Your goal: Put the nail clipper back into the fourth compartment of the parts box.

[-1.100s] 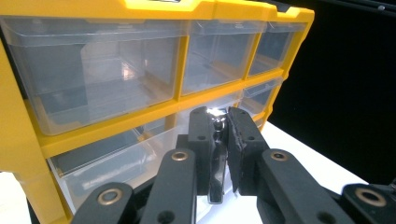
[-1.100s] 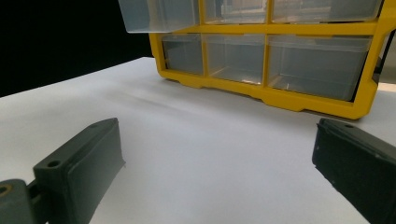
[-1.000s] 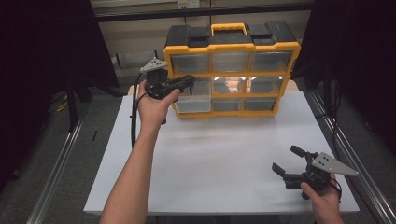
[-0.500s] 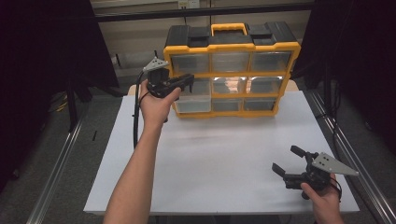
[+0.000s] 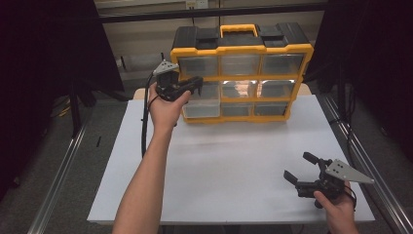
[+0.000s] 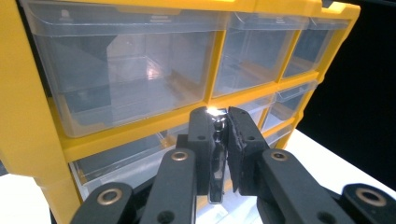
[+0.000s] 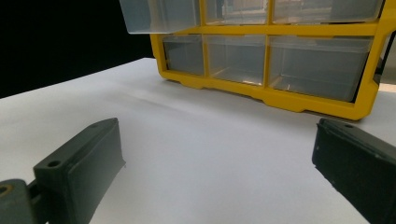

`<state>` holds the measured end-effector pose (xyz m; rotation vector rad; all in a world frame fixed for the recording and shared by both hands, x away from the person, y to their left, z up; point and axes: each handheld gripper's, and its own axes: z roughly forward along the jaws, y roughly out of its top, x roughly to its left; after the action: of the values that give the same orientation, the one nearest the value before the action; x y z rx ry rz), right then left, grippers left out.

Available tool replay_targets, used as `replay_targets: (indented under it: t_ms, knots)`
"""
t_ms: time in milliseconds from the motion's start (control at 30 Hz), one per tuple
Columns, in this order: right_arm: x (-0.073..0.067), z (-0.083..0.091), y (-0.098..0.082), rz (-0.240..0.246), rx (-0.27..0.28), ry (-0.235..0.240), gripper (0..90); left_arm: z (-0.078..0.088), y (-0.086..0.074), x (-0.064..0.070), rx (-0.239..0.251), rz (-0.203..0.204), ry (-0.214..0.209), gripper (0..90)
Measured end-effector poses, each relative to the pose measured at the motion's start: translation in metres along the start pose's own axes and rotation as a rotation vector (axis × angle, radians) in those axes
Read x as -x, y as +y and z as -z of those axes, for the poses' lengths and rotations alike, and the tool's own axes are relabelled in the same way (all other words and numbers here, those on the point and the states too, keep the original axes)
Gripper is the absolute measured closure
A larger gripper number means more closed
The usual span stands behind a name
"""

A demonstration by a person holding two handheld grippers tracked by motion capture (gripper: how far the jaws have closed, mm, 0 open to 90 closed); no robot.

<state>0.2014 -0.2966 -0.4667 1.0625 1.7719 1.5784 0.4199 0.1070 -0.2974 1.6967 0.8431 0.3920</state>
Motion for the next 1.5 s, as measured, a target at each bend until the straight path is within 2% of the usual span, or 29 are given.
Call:
replay_targets:
  t_ms: [200,267,400,500,767,1500]
  knots:
    - [0.0,0.0,0.0,-0.001,0.0,0.0,1.2,-0.003,-0.001,0.0,0.016,0.006,0.018,80.9]
    - [0.0,0.0,0.0,0.0,0.001,0.001,1.2,-0.003,-0.002,-0.001,0.0,-0.013,0.028,80.9]
    - [0.0,0.0,0.0,0.002,0.002,0.0,1.3,-0.005,-0.003,-0.001,-0.002,-0.018,0.036,80.9]
    - [0.0,0.0,0.0,0.001,0.001,-0.001,1.3,-0.007,-0.003,-0.001,0.01,-0.008,0.039,80.9]
    - [0.0,0.0,0.0,0.0,0.002,0.0,1.3,-0.01,-0.007,-0.002,-0.009,-0.007,0.06,80.8]
    - [0.0,0.0,0.0,-0.002,0.001,0.003,1.3,-0.015,-0.017,-0.005,-0.01,-0.007,0.06,80.6]
